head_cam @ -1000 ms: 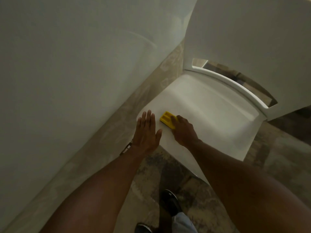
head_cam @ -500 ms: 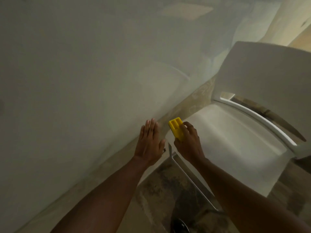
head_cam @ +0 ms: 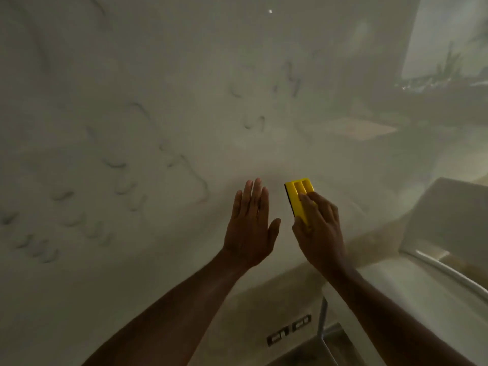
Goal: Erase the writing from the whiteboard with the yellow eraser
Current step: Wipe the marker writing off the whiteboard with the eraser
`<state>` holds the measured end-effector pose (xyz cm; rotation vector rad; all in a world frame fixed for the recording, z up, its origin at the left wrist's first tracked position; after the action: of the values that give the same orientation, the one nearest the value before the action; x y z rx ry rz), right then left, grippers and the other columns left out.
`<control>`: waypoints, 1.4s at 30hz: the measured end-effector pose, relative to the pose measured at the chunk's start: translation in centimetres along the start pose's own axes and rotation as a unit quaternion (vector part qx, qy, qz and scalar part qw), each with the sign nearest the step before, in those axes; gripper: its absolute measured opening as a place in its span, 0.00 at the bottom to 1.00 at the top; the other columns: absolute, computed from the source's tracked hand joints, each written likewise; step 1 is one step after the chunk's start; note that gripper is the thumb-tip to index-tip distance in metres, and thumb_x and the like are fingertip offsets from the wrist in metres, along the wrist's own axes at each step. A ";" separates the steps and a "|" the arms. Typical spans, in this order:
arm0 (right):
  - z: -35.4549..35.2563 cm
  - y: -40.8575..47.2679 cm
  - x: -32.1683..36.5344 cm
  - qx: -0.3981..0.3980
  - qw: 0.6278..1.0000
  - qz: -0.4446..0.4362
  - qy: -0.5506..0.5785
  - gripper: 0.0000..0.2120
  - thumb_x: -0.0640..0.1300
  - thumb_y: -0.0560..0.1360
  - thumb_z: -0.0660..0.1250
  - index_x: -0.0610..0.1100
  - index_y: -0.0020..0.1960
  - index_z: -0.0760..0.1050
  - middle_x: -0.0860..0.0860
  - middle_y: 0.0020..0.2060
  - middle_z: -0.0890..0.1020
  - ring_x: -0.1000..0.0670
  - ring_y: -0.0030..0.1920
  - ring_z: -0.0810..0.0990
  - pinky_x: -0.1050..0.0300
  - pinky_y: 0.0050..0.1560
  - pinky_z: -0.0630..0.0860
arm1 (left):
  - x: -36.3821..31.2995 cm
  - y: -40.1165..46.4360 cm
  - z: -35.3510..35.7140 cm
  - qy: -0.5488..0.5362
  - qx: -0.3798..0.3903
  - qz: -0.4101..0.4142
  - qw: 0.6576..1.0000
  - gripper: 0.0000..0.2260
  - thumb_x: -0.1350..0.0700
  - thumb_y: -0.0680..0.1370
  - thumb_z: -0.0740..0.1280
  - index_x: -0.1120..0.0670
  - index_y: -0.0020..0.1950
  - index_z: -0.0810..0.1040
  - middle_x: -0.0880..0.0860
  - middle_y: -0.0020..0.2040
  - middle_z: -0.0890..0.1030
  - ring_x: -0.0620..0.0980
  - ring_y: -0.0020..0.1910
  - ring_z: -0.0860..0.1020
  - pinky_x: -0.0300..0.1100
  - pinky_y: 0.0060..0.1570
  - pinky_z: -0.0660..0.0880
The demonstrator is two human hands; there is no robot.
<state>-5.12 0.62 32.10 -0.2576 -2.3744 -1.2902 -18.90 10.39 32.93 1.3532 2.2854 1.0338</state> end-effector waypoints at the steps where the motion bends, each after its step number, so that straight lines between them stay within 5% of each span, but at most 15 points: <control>1: -0.3 1.3 1.7 -0.012 1.000 -0.022 0.008 0.26 0.46 0.76 0.66 0.39 0.72 0.72 0.40 0.69 0.73 0.38 0.66 0.70 0.48 0.58 0.74 | 0.9 0.6 -1.7 0.005 -0.018 0.000 1.000 0.32 0.45 0.86 0.56 0.67 0.81 0.58 0.68 0.83 0.55 0.66 0.84 0.50 0.61 0.82 0.50; 10: -2.9 12.0 17.1 -0.094 0.979 -0.170 0.060 0.25 0.47 0.77 0.64 0.39 0.72 0.72 0.42 0.68 0.73 0.39 0.65 0.71 0.62 0.65 0.63 | 10.0 4.8 -17.6 0.090 -0.143 -0.009 0.986 0.33 0.46 0.85 0.58 0.67 0.82 0.58 0.67 0.83 0.54 0.66 0.84 0.49 0.62 0.82 0.50; 23: -2.6 21.6 36.5 -0.136 0.935 -0.321 0.071 0.25 0.44 0.77 0.68 0.41 0.73 0.71 0.42 0.69 0.73 0.38 0.65 0.72 0.38 0.57 0.78 | 23.3 5.6 -38.7 0.256 -0.215 -0.045 0.942 0.32 0.45 0.86 0.55 0.67 0.82 0.57 0.68 0.83 0.54 0.66 0.83 0.49 0.60 0.82 0.49; 42: -0.3 28.9 54.6 -0.149 0.894 -0.419 -0.058 0.33 0.47 0.74 0.64 0.54 0.78 0.62 0.52 0.73 0.68 0.42 0.62 0.71 0.47 0.48 0.76 | 37.2 0.9 -53.8 0.326 -0.254 -0.153 0.898 0.31 0.50 0.82 0.54 0.69 0.80 0.61 0.69 0.82 0.58 0.69 0.82 0.55 0.65 0.79 0.57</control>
<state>-43.53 14.19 78.54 0.7139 -2.4518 -2.0569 -68.10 18.93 75.19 0.4463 2.2608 1.9988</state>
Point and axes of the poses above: each hand's wrist, its own y-axis towards the middle knuckle, its own z-axis out of the palm, x = y × z, the point moved 5 cm from there along y, towards the middle knuckle
